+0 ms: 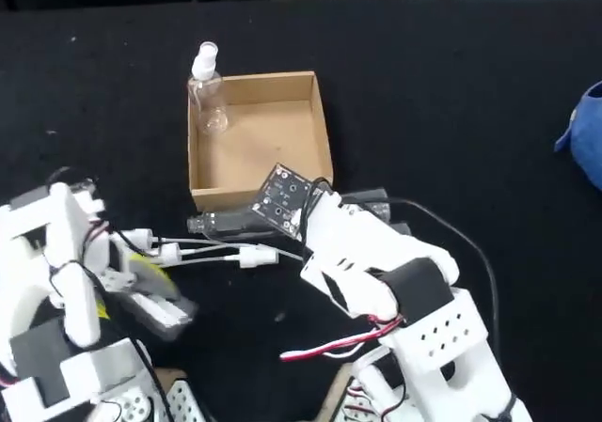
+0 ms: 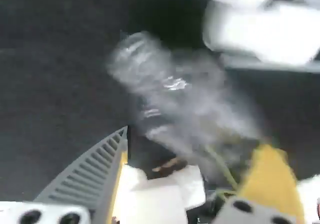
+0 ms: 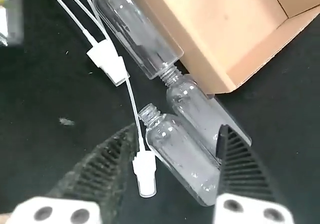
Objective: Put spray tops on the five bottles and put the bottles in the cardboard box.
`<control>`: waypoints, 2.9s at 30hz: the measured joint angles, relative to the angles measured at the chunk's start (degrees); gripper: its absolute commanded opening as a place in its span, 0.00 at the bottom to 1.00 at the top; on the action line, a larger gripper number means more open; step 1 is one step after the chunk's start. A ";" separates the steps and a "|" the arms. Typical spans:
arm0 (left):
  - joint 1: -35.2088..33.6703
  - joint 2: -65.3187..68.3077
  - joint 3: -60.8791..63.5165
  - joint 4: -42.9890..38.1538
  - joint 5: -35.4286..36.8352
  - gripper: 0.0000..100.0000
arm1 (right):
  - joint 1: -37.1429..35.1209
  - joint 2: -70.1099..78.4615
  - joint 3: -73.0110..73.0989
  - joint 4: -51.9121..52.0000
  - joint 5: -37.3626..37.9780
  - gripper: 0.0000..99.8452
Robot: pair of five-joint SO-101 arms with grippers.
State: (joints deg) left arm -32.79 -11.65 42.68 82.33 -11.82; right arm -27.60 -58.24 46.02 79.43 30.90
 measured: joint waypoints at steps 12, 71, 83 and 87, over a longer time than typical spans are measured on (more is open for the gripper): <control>-12.66 1.23 -7.21 -6.15 -14.51 0.10 | 0.00 0.00 0.00 0.00 -0.09 0.23; -23.91 31.65 -38.33 -13.36 -43.08 0.03 | 0.00 0.00 0.00 0.00 -0.09 0.23; -32.70 28.04 -36.13 -13.63 -43.16 0.03 | -18.99 5.54 2.20 -10.55 -9.67 0.23; -36.84 26.29 -36.13 -13.71 -43.16 0.03 | -25.67 14.24 2.64 -18.29 -11.52 0.23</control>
State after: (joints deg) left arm -69.63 14.64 6.55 68.62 -54.99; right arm -53.27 -44.00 48.66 61.14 19.38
